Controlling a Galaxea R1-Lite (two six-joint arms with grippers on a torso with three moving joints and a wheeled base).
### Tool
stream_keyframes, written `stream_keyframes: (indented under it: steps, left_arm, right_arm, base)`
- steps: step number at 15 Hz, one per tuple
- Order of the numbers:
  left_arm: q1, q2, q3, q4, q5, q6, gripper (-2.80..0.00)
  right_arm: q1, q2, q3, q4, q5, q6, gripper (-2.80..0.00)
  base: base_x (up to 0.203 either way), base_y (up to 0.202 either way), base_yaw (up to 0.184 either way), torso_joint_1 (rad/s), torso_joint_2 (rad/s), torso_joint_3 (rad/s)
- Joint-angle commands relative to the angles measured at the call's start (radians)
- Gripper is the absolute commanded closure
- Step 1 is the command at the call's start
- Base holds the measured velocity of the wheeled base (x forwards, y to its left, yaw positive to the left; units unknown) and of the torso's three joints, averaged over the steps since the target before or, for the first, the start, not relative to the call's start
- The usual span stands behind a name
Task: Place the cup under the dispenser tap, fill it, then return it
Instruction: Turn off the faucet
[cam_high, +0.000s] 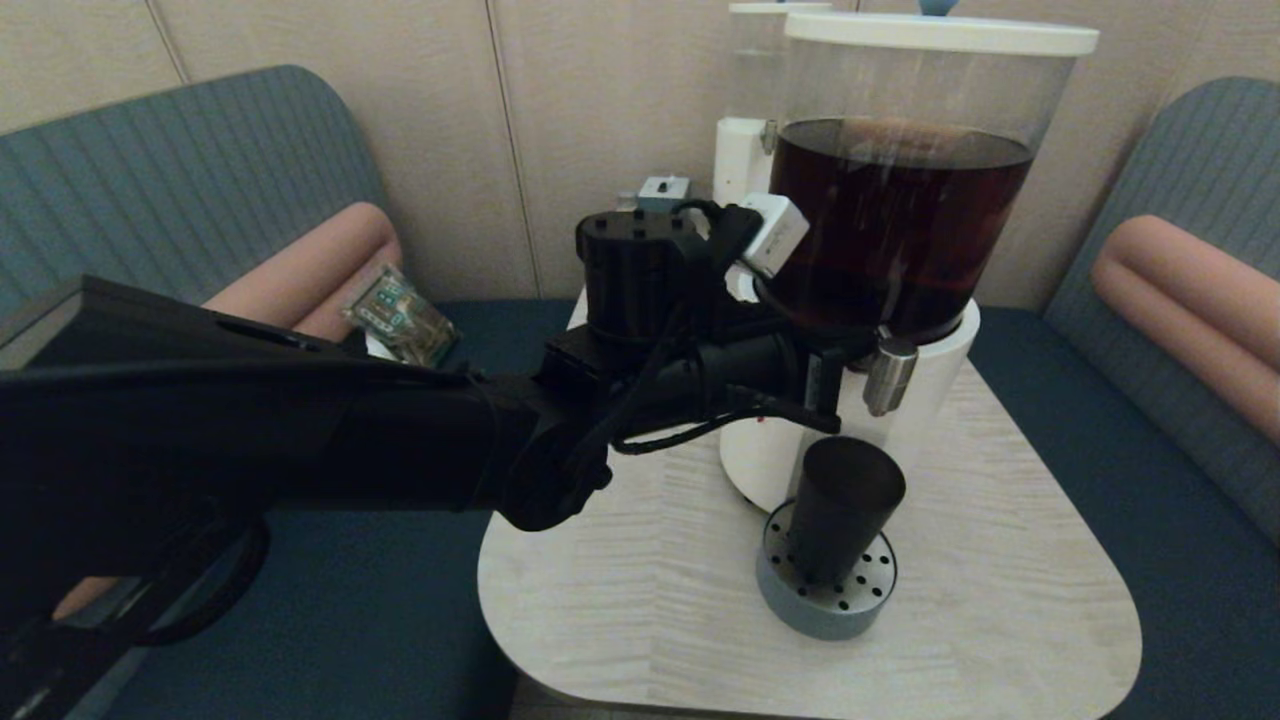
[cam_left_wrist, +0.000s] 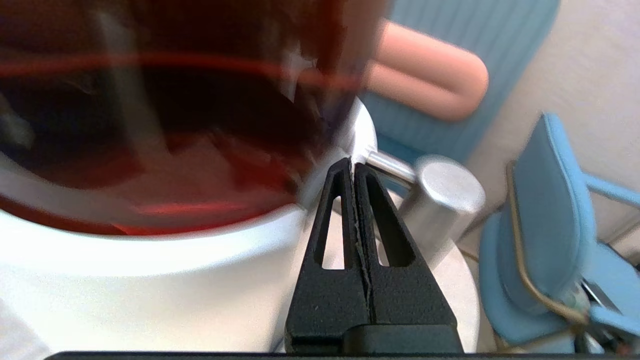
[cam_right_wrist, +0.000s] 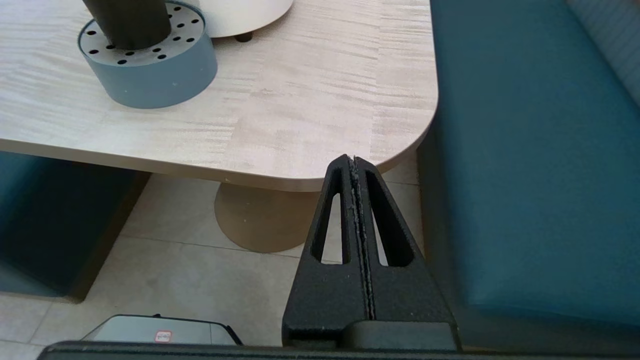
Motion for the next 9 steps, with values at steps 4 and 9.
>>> stream_keyframes:
  steps: [4, 9]
  left_arm:
    - [0.007, -0.111, 0.107, -0.006, 0.069, 0.003, 0.00]
    - [0.024, -0.255, 0.305, -0.044, 0.155, 0.013, 0.00]
  right_arm:
    - [-0.001, 0.001, 0.000, 0.001, 0.000, 0.001, 0.00]
    - [-0.001, 0.001, 0.000, 0.001, 0.000, 0.000, 0.00]
  base:
    - [0.000, 0.000, 0.000, 0.000, 0.00, 0.000]
    - [0.000, 0.000, 0.000, 0.000, 0.00, 0.000]
